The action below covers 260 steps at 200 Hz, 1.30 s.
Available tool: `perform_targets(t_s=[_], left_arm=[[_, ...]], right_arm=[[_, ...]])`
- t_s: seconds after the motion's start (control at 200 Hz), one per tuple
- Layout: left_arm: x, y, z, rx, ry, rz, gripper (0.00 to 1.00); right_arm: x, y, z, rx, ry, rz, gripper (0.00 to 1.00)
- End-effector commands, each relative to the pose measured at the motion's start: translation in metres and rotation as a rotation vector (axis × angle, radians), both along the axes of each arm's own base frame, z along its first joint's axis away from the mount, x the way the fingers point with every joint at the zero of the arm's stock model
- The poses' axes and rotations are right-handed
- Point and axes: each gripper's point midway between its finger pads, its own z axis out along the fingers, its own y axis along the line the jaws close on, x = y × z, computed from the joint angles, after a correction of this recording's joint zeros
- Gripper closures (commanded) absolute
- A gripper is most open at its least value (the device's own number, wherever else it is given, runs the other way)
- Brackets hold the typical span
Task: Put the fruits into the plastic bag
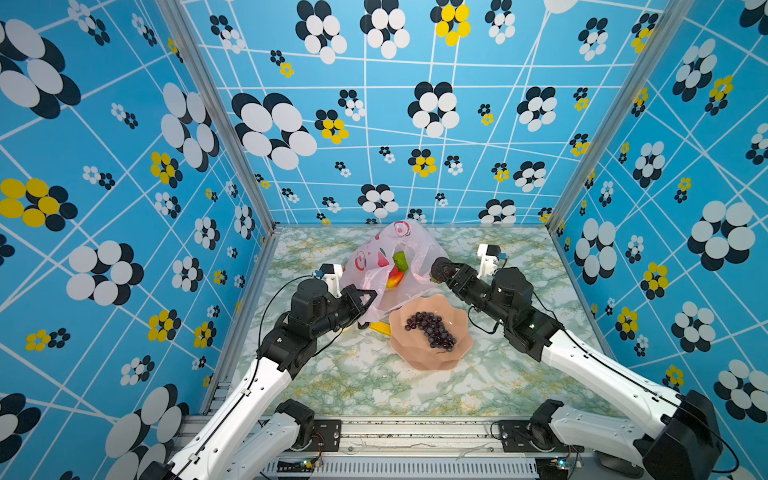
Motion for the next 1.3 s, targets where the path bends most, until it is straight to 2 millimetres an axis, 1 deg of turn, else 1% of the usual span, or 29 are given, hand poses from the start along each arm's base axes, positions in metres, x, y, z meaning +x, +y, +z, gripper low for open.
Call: perform_targets(t_s=[0.0,0.23,0.335,0.385,0.54,0.645,0.76,0.925,0.95,0.96,1.035,1.045,1.055,1.075,1.09,1.115,1.14,1.145,1.155,1.16,1.165,1.175,1.235,1.295], left_arm=[[0.001,-0.004,0.005,-0.017,-0.025,-0.012,1.0],[-0.002,-0.003,0.011,-0.016,-0.043,-0.016,1.0],[-0.002,-0.003,0.015,-0.021,-0.053,-0.016,1.0],[-0.002,-0.003,0.018,-0.024,-0.059,-0.017,1.0],[-0.003,-0.003,0.022,-0.022,-0.07,-0.018,1.0],[-0.004,-0.002,0.027,-0.02,-0.083,-0.017,1.0],[-0.005,-0.002,0.032,-0.016,-0.099,-0.022,1.0],[-0.003,-0.007,0.033,-0.021,-0.105,-0.04,1.0],[-0.002,-0.008,0.033,-0.021,-0.105,-0.045,1.0],[-0.002,-0.008,0.033,-0.022,-0.104,-0.045,1.0],[-0.001,-0.011,0.032,-0.023,-0.103,-0.053,1.0],[-0.001,-0.011,0.032,-0.023,-0.103,-0.053,1.0],[-0.001,-0.011,0.032,-0.022,-0.103,-0.054,1.0],[-0.001,-0.011,0.032,-0.022,-0.103,-0.053,1.0],[-0.001,-0.012,0.032,-0.022,-0.103,-0.054,1.0],[-0.001,-0.012,0.032,-0.023,-0.104,-0.054,1.0],[-0.001,-0.011,0.033,-0.022,-0.106,-0.053,1.0],[-0.001,-0.011,0.033,-0.022,-0.107,-0.052,1.0],[-0.001,-0.011,0.033,-0.022,-0.107,-0.052,1.0],[-0.001,-0.011,0.033,-0.021,-0.107,-0.051,1.0],[-0.002,-0.011,0.033,-0.022,-0.108,-0.051,1.0],[-0.002,-0.011,0.033,-0.022,-0.108,-0.05,1.0],[-0.003,-0.009,0.033,-0.014,-0.112,-0.045,1.0],[-0.005,-0.006,0.034,-0.003,-0.117,-0.038,1.0]], right_arm=[[0.004,0.021,0.004,0.118,0.117,0.074,0.7],[0.023,0.066,-0.004,0.187,0.226,0.201,0.71],[0.035,0.086,-0.015,0.2,0.262,0.249,0.71],[0.042,0.094,-0.027,0.199,0.292,0.262,0.71],[0.058,0.121,-0.053,0.209,0.35,0.326,0.71],[0.068,0.13,-0.074,0.198,0.393,0.326,0.71],[0.078,0.135,-0.085,0.183,0.402,0.312,0.7],[0.095,0.147,-0.089,0.137,0.406,0.316,0.67],[0.099,0.15,-0.086,0.13,0.398,0.318,0.66],[0.1,0.151,-0.088,0.125,0.403,0.317,0.66],[0.116,0.158,-0.083,0.115,0.387,0.314,0.63],[0.117,0.159,-0.085,0.111,0.392,0.312,0.63],[0.121,0.161,-0.078,0.117,0.379,0.313,0.62],[0.127,0.162,-0.076,0.117,0.378,0.306,0.6],[0.129,0.163,-0.076,0.117,0.379,0.304,0.57],[0.136,0.164,-0.072,0.122,0.364,0.298,0.5],[0.142,0.165,-0.07,0.121,0.351,0.293,0.35],[0.143,0.165,-0.071,0.119,0.351,0.291,0.33],[0.145,0.166,-0.07,0.12,0.348,0.289,0.2],[0.146,0.166,-0.071,0.118,0.349,0.289,0.1],[0.147,0.166,-0.07,0.118,0.347,0.286,0.05],[0.149,0.165,-0.069,0.116,0.345,0.282,0.02],[0.16,0.164,-0.064,0.098,0.317,0.264,0.01],[0.165,0.161,-0.058,0.072,0.283,0.25,0.01]])
